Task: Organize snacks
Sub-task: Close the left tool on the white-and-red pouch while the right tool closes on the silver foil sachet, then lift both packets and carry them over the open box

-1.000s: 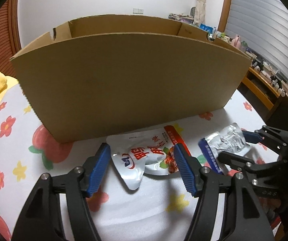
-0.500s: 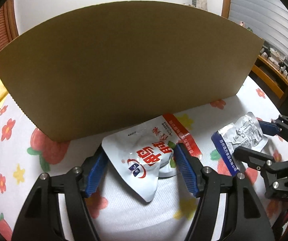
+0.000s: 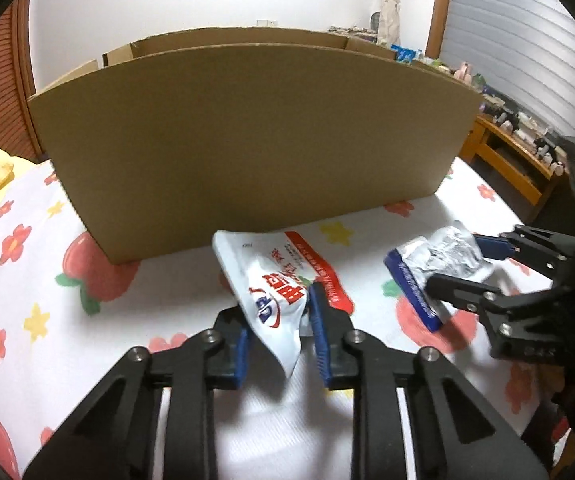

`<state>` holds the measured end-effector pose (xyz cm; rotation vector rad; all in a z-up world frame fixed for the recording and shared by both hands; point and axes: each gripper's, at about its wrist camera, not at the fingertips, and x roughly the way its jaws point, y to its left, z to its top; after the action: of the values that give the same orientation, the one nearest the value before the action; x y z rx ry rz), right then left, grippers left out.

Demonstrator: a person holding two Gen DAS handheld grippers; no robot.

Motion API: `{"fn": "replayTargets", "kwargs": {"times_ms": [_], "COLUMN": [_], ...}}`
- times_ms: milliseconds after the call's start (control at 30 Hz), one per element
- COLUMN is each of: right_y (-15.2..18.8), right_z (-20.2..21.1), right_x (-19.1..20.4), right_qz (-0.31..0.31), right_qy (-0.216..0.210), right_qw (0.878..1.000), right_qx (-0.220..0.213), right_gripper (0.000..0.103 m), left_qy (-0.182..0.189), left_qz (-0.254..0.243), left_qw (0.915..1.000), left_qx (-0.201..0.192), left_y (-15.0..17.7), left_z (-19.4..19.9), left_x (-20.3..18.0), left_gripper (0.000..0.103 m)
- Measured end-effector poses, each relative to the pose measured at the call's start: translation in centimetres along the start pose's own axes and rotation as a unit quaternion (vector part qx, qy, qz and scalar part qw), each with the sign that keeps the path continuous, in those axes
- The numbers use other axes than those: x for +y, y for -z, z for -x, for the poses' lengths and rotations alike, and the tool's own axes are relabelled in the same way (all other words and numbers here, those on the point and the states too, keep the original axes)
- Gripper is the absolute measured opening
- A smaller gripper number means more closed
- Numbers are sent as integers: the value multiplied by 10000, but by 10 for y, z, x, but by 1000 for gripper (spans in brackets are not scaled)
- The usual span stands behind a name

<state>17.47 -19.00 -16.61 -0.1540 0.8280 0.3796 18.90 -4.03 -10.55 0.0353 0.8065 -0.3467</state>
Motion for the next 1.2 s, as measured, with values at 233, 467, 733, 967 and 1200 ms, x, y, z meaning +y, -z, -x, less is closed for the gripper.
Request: {"fn": "replayTargets", "kwargs": {"times_ms": [233, 467, 733, 967, 1200], "right_y": [0, 0, 0, 1, 2], "right_z": [0, 0, 1, 4, 12], "right_x": [0, 0, 0, 4, 8], "right_qz": [0, 1, 1, 85, 99], "right_qy": [0, -1, -5, 39, 70], "right_qw": [10000, 10000, 10000, 9999, 9997], "right_qx": [-1, -2, -1, -53, -207], "right_gripper": [61, 61, 62, 60, 59], "left_qy": [-5, -45, -62, -48, -21], "left_qz": [88, 108, 161, 152, 206], "left_qw": [9995, 9989, 9982, 9977, 9975], "left_qx": [-304, -448, -577, -665, -676], "left_y": [8, 16, 18, 19, 24], "left_z": [26, 44, 60, 66, 68], "left_x": [-1, 2, 5, 4, 8], "left_gripper": [23, 23, 23, 23, 23]}}
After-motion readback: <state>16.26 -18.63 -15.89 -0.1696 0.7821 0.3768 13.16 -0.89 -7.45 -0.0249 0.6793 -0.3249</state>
